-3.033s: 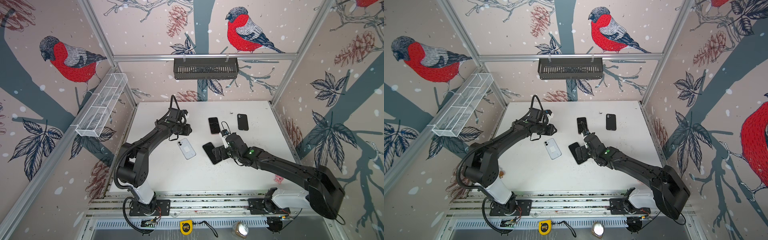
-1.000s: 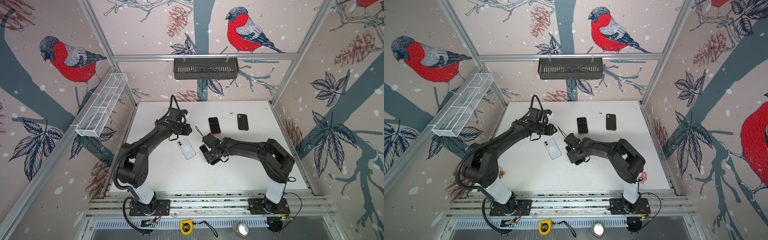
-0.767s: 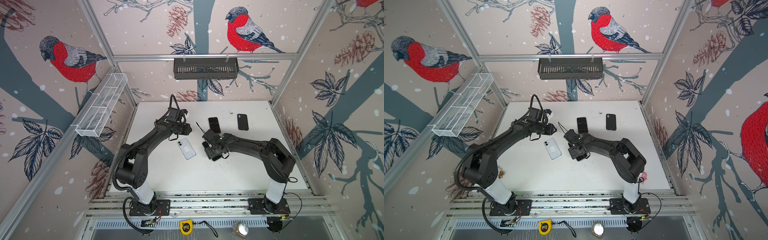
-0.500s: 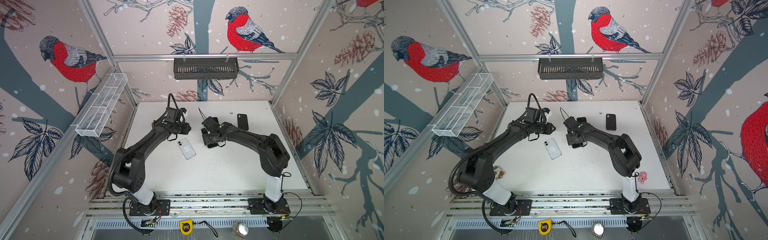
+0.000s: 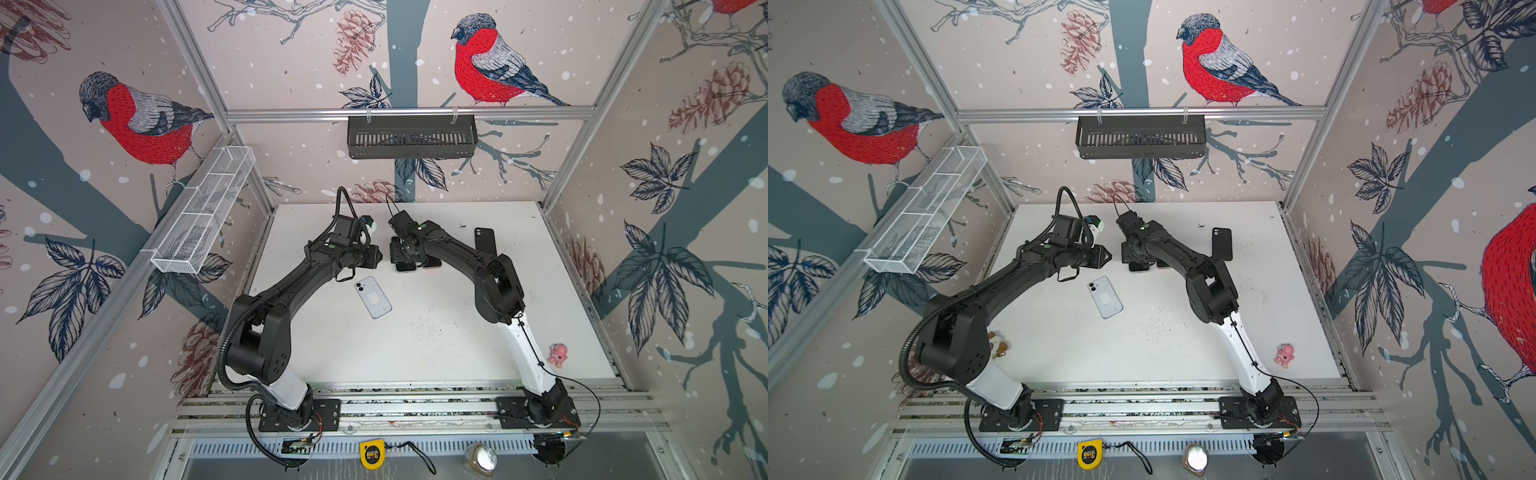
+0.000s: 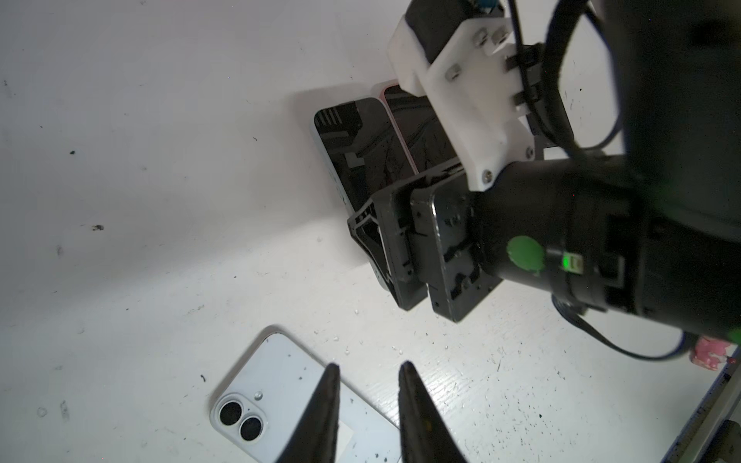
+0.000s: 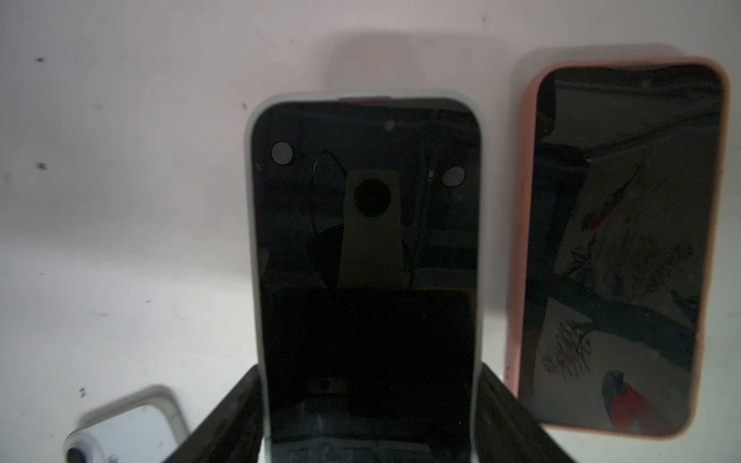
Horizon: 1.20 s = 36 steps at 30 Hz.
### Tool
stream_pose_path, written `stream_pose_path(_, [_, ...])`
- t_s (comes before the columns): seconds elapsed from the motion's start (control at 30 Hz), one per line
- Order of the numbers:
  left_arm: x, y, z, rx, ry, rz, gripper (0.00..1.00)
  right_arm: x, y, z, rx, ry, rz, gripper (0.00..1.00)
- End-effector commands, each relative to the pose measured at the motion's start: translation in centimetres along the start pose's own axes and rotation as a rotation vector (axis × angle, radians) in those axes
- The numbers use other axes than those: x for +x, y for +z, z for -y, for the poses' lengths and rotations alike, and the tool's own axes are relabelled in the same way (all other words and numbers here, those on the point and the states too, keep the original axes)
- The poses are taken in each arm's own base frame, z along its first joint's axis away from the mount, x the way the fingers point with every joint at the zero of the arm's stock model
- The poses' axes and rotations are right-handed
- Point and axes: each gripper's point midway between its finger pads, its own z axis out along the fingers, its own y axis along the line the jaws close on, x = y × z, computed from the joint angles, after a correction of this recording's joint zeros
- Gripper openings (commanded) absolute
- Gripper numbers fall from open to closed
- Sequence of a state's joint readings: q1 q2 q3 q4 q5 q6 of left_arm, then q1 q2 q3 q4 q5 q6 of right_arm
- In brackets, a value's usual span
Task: Put the phone into the phone case
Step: 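Carry the cased phone farther away and set it beside the pink-cased phone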
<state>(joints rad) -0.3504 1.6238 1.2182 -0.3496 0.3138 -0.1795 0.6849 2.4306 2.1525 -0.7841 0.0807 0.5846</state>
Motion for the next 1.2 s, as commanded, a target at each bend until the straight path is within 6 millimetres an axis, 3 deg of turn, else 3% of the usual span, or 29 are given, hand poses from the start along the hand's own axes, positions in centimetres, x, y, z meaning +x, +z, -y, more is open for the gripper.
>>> stream_pose_path(0.0, [-0.6, -0.1, 0.2, 0.012, 0.006, 0.020, 0.28, 0.5, 0.9, 0.6, 0.000, 0.057, -0.041, 0.69])
stream_pose_path(0.23, [-0.5, 0.1, 0.1, 0.010, 0.005, 0.014, 0.28, 0.8, 1.9, 0.0, -0.033, 0.054, -0.054, 0.73])
stream_pose_path(0.53, [-0.5, 0.1, 0.1, 0.008, 0.007, 0.014, 0.28, 0.1, 1.7, -0.3, -0.062, 0.041, -0.041, 0.91])
stream_pose_path(0.63, [-0.3, 0.2, 0.0, 0.008, 0.004, 0.007, 0.28, -0.7, 0.6, 0.0, -0.052, 0.030, -0.024, 0.96])
stream_pose_path(0.73, [-0.4, 0.2, 0.1, 0.009, 0.004, 0.009, 0.28, -2.4, -2.1, 1.3, -0.033, 0.032, 0.032, 0.96])
stream_pose_path(0.9, [-0.5, 0.2, 0.2, 0.017, 0.007, 0.011, 0.28, -4.8, -6.6, 6.4, 0.015, 0.089, 0.128, 0.92])
stream_pose_path(1.17, [-0.5, 0.0, 0.3, 0.021, 0.006, 0.014, 0.28, -4.7, -9.6, 20.5, 0.152, 0.376, 0.218, 0.80])
